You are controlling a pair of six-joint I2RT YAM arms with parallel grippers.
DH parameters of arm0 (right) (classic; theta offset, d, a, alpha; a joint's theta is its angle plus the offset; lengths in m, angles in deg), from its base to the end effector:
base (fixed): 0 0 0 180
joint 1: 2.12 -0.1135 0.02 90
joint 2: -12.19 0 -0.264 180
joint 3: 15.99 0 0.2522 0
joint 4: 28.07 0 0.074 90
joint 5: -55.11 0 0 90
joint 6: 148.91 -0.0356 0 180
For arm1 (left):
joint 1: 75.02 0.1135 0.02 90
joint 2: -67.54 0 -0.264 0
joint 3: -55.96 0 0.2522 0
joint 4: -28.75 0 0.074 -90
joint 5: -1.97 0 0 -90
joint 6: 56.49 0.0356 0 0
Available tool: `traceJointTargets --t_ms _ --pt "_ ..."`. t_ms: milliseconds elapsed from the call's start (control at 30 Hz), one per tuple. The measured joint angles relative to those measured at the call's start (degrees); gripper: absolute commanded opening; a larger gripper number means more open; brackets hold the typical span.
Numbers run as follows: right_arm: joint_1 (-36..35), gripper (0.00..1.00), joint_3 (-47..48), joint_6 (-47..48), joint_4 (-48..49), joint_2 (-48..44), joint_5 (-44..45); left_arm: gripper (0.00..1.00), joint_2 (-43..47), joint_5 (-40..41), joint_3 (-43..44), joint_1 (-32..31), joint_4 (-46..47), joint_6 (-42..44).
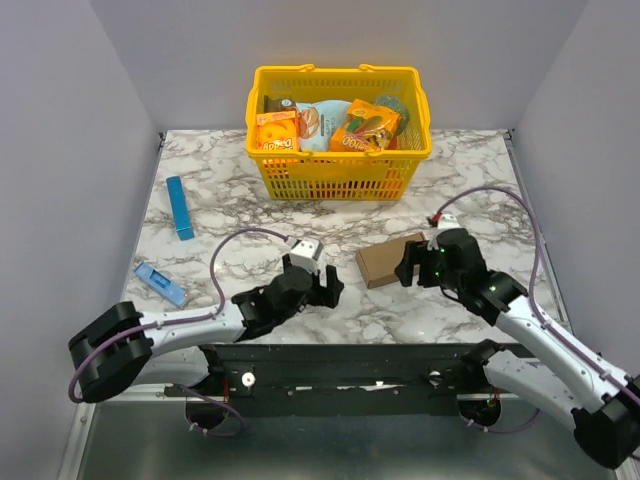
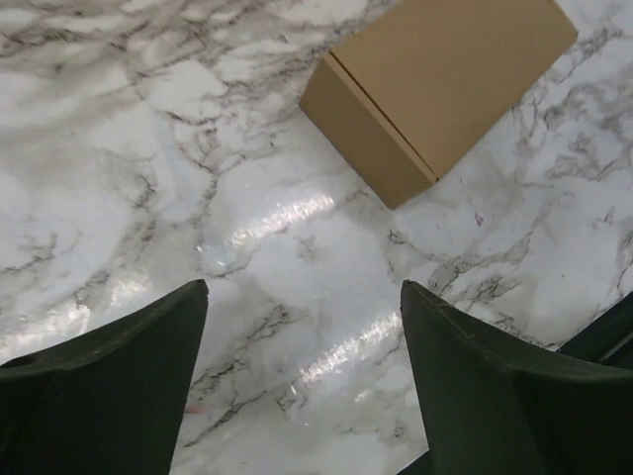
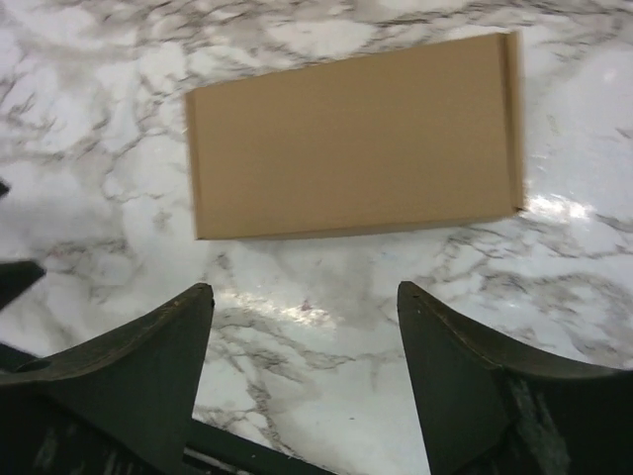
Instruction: Fold the paper box
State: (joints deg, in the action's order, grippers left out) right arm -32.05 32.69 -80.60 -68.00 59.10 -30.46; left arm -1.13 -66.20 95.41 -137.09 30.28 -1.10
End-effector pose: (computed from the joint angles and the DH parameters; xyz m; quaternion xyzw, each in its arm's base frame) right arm 0.1555 0.0863 0.2464 -0.0477 0.8976 0.1589 0.4084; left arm 0.1236 -0.2048 0.1866 0.1043 0.8395 -0.2718 0.4587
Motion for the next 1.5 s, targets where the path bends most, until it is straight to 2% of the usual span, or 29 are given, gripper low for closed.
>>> traceJointTargets --t_ms 133,267,633,833,1267,1300,1333,1500 --pt "-10.1 0.88 5.62 2.29 1.2 8.98 4.55 0.99 6.51 -6.27 0.02 10.14 -1.64 0.79" --pt "-14.95 0.89 10.73 3.61 2.84 20.55 8.9 0.99 10.71 -11.34 1.42 19.74 -5.25 2.05" --pt "-19.41 0.92 15.85 4.48 5.53 38.42 17.11 0.99 15.21 -20.13 4.98 31.47 -14.6 4.98" --pt "-17.55 0.92 16.55 4.68 6.95 40.33 20.87 0.99 15.21 -22.86 5.6 34.38 -18.1 6.08" --pt "-3.58 0.91 17.55 7.23 11.3 42.53 20.98 0.99 16.9 -25.33 5.75 38.27 -20.65 6.38" --pt "-3.13 0.92 17.9 7.48 11.39 42.82 20.94 0.99 17.05 -25.4 5.73 38.42 -20.87 6.4" --pt "-2.91 0.99 18.34 7.69 11.41 43.04 20.85 0.99 17.22 -25.44 5.75 38.62 -21.05 6.43" --pt "-2.91 1.0 18.36 8.24 12.02 39.82 18.08 0.99 17.73 -25.79 5.75 39.74 -21.2 6.91"
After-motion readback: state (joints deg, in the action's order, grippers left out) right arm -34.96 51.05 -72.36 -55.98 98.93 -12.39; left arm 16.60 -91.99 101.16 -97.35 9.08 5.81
